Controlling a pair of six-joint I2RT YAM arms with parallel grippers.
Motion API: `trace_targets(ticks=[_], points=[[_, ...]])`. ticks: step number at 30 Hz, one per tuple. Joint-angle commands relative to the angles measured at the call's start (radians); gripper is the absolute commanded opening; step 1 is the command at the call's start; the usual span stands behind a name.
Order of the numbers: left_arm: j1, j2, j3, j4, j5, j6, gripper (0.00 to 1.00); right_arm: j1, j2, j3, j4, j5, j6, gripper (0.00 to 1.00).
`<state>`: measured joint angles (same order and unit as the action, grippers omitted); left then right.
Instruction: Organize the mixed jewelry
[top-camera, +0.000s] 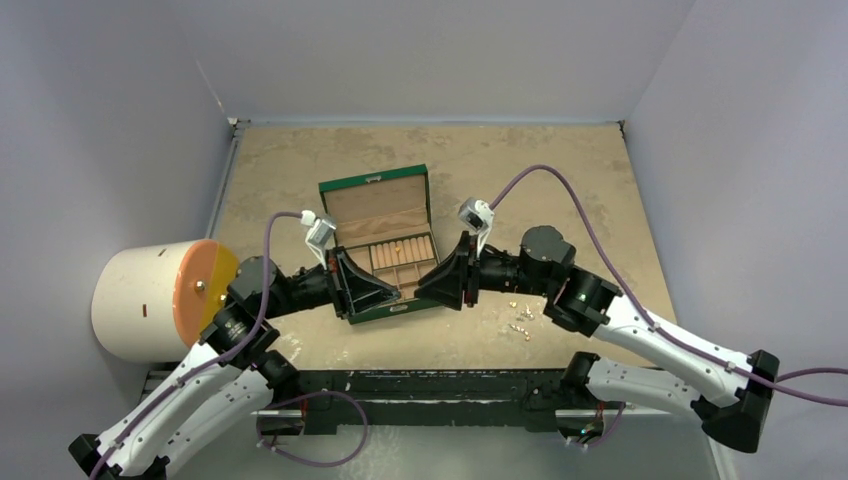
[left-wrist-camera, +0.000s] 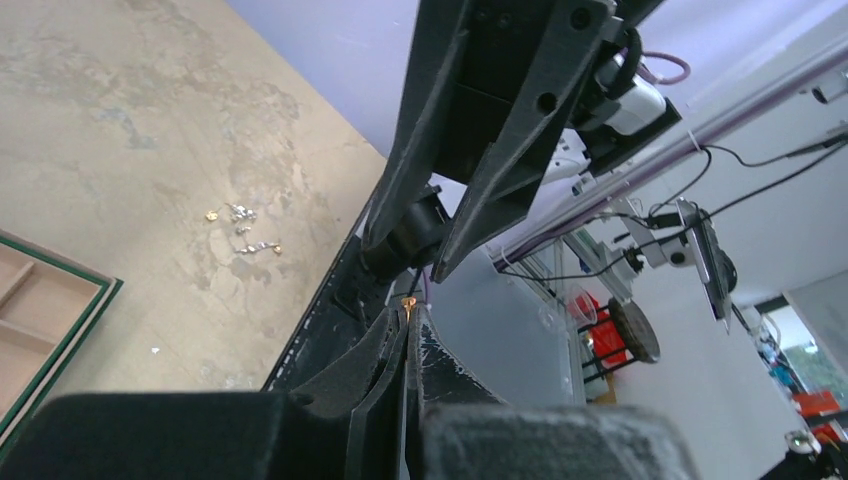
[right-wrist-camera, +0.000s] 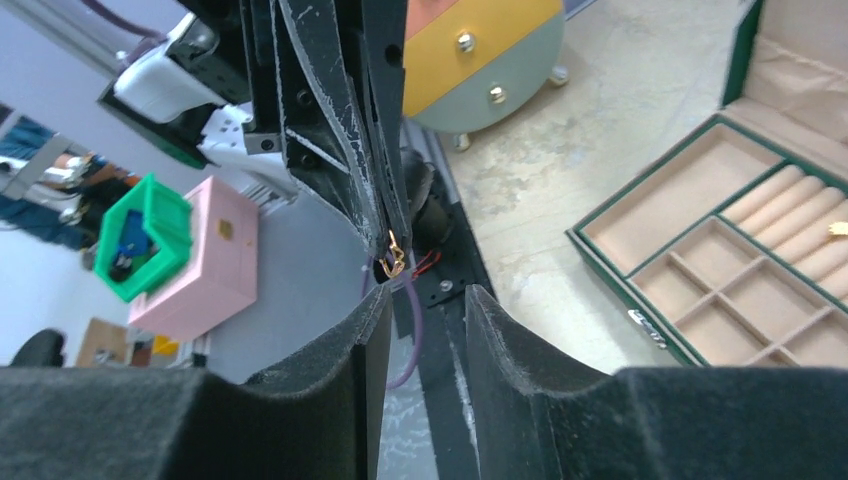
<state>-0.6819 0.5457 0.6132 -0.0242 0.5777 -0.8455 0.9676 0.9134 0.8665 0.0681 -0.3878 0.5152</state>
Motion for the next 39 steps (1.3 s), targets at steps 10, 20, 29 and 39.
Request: trace_targets(ticks=[10,20,29,39], points=[[0.002,0.007,0.075,-0.017,0.134,0.062,0.0,-0.02,0.074,-0.011,0.25,-0.313,0.11,0.36],[0.002,-0.001,0.073,-0.016,0.152,0.066,0.0,-0.021,0.106,0.002,0.275,-0.324,0.129,0.34],[0.002,-0.003,0.077,-0.014,0.162,0.069,0.0,-0.023,0.121,0.006,0.266,-0.323,0.123,0.32],[0.002,-0.004,0.071,-0.01,0.161,0.068,0.0,-0.023,0.127,0.008,0.258,-0.326,0.118,0.26]])
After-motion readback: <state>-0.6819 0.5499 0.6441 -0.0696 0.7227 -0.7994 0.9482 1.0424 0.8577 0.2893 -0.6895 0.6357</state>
